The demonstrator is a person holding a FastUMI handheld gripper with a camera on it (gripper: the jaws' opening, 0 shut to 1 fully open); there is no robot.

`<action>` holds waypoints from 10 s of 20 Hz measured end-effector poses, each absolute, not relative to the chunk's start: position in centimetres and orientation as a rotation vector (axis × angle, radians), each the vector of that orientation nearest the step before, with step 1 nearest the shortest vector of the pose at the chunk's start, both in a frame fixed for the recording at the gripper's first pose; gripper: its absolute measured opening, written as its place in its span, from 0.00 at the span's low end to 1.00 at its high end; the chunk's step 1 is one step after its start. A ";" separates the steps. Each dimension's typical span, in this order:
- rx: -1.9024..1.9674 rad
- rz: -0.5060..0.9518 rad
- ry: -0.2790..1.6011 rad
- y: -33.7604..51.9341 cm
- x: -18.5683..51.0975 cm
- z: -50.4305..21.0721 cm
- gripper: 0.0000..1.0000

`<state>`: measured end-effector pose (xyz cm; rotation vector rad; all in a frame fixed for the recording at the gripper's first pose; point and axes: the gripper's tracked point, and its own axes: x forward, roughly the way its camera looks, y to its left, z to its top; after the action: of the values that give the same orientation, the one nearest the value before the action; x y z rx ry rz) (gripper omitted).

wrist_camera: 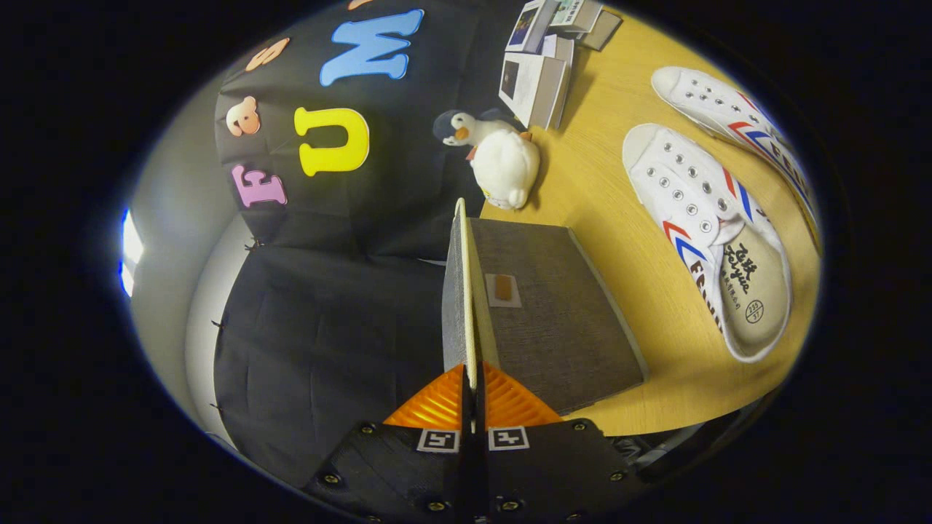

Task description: Open the storage box then place both shoes into the box .Put the left shoe in first, then the right shoe, with the right side of both shoes facing outward in a uniform manner.

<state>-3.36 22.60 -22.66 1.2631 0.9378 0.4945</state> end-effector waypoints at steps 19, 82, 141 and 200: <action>0.974 0.661 0.800 32.1 -2.4 -12.4 0.00; -0.032 0.202 0.858 6.3 0.1 -31.3 0.98; 0.413 0.314 1.010 24.6 3.7 -22.2 0.01; 0.041 0.119 0.878 2.0 2.5 -24.8 0.98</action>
<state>2.48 2.03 -24.81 0.0412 0.8783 0.1193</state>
